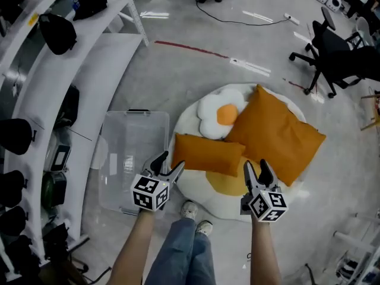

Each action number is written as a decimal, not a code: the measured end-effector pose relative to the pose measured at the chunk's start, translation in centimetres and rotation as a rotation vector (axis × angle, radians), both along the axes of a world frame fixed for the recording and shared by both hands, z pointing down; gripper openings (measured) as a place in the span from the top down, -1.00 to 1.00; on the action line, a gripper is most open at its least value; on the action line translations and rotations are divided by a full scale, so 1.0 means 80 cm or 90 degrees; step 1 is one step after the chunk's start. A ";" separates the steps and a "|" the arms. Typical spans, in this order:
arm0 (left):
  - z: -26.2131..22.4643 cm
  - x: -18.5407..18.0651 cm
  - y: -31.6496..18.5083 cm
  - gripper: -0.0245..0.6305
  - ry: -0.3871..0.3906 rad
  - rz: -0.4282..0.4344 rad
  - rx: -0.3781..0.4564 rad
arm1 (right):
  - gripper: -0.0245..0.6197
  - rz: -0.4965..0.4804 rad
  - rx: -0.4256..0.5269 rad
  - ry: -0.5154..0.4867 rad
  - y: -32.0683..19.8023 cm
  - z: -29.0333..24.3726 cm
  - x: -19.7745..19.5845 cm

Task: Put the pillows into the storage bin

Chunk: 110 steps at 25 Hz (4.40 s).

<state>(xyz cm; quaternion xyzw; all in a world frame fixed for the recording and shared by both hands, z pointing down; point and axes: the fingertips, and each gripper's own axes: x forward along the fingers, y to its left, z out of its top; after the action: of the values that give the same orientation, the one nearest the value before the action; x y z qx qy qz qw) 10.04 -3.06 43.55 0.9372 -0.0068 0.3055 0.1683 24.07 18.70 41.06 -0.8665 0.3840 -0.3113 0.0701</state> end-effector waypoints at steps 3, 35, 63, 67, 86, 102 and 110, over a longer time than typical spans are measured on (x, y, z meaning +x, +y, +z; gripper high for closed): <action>0.094 0.012 -0.022 0.10 -0.031 -0.013 -0.011 | 0.13 -0.025 -0.019 -0.036 -0.018 0.103 0.010; 0.321 0.011 -0.032 0.36 -0.136 -0.060 -0.109 | 0.19 -0.024 -0.094 -0.251 -0.037 0.355 -0.020; 0.256 -0.492 -0.228 0.33 -0.130 -0.590 -0.059 | 0.09 -0.515 -0.107 -0.181 -0.420 0.312 -0.368; 0.286 -0.512 -0.230 0.21 -0.199 -0.584 -0.039 | -0.23 -0.520 -0.142 -0.158 -0.422 0.335 -0.370; 0.165 -0.237 -0.156 0.11 -0.073 -0.294 -0.014 | -0.36 -0.304 -0.044 -0.144 -0.265 0.203 -0.224; 0.076 0.116 0.108 0.11 -0.002 0.122 -0.001 | -0.36 0.107 -0.022 -0.088 0.095 0.115 -0.013; 0.056 0.192 0.197 0.09 0.000 0.237 0.018 | -0.36 0.234 -0.006 -0.070 0.211 0.090 0.024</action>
<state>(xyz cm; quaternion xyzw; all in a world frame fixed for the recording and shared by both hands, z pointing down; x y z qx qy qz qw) 25.40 12.66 48.05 0.9244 0.1624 0.3316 0.0960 26.00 35.57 48.23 -0.9041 0.2129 -0.3421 0.1426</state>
